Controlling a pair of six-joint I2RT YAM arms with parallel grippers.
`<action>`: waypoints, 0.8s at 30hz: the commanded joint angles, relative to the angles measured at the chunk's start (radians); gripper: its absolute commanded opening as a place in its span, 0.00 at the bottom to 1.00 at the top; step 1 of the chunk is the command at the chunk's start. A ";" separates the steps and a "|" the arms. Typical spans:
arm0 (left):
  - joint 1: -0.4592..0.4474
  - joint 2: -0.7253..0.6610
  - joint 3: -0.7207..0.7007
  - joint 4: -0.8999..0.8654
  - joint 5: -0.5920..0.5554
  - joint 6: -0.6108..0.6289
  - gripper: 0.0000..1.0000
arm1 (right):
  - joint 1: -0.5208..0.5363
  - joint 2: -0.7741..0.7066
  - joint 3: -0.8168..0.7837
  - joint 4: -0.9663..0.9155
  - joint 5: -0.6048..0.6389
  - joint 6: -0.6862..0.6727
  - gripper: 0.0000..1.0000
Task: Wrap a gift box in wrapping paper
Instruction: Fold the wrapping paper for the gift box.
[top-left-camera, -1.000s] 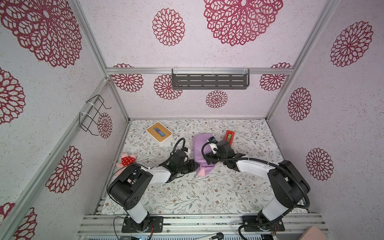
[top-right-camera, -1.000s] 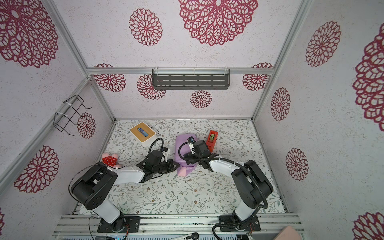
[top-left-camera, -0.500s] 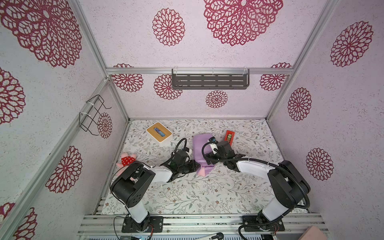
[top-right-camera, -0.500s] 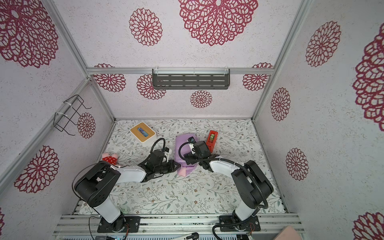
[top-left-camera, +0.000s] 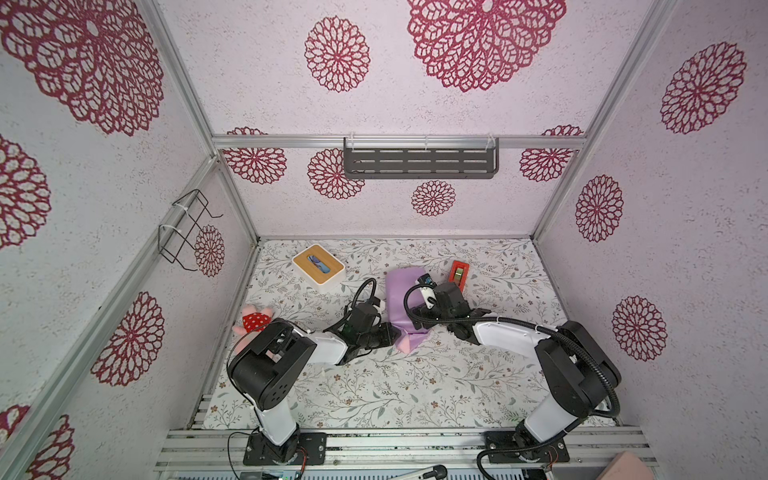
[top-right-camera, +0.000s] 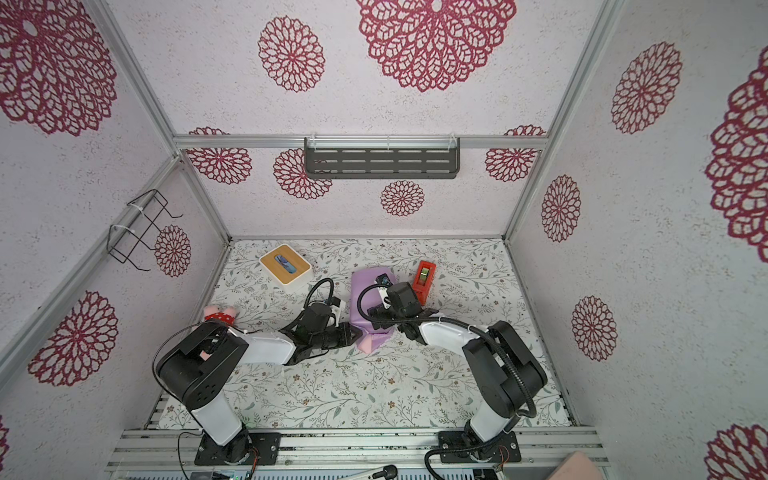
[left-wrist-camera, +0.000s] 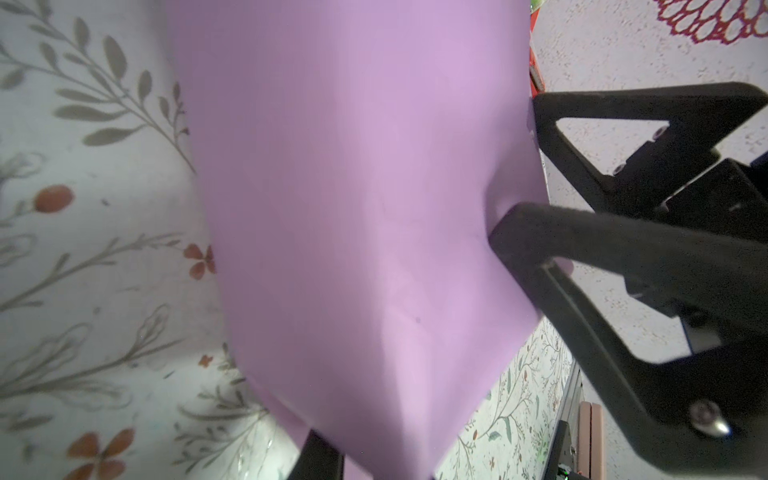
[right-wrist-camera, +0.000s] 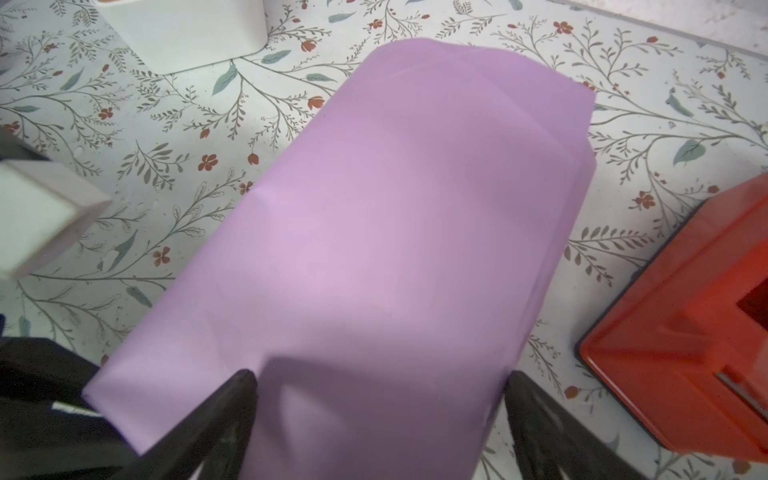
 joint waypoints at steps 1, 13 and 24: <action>-0.013 0.018 0.025 0.020 -0.041 0.026 0.16 | 0.019 0.017 -0.043 -0.124 0.012 -0.003 0.94; -0.044 0.037 0.030 -0.029 -0.107 0.116 0.19 | 0.021 0.017 -0.049 -0.123 0.013 -0.002 0.94; -0.056 0.076 0.058 -0.035 -0.123 0.132 0.20 | 0.024 0.023 -0.048 -0.122 0.010 0.001 0.94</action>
